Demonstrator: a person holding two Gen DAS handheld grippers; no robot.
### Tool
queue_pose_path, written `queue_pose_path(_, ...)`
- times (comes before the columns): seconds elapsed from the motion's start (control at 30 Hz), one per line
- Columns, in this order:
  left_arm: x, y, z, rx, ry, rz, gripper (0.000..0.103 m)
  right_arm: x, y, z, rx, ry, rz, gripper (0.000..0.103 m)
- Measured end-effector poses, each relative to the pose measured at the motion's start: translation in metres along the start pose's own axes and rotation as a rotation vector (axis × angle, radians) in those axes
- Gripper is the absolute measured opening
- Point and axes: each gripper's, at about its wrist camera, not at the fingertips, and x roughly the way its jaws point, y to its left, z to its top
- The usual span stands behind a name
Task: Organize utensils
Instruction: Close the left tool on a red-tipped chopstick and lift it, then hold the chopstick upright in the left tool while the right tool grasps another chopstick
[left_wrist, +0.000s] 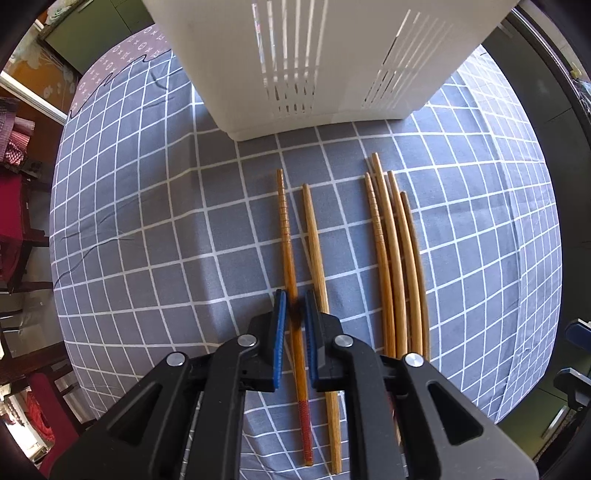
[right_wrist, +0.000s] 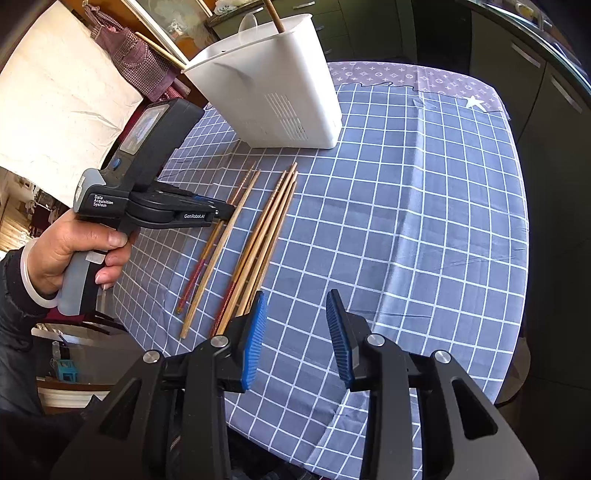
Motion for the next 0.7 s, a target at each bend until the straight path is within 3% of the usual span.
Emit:
queue_pose_path(0.23,-0.012,0.011,-0.011,-0.001,-0.066,0.005,0.007,0.002,-0.001,-0.003,0.005,0.006,-0.013,0.034)
queue_pose_path(0.7,-0.119,0.037,-0.075,0.012,-0.489,-0.096,0.007,0.042,0.015,0.029,0.013,0.092,-0.063,0.034)
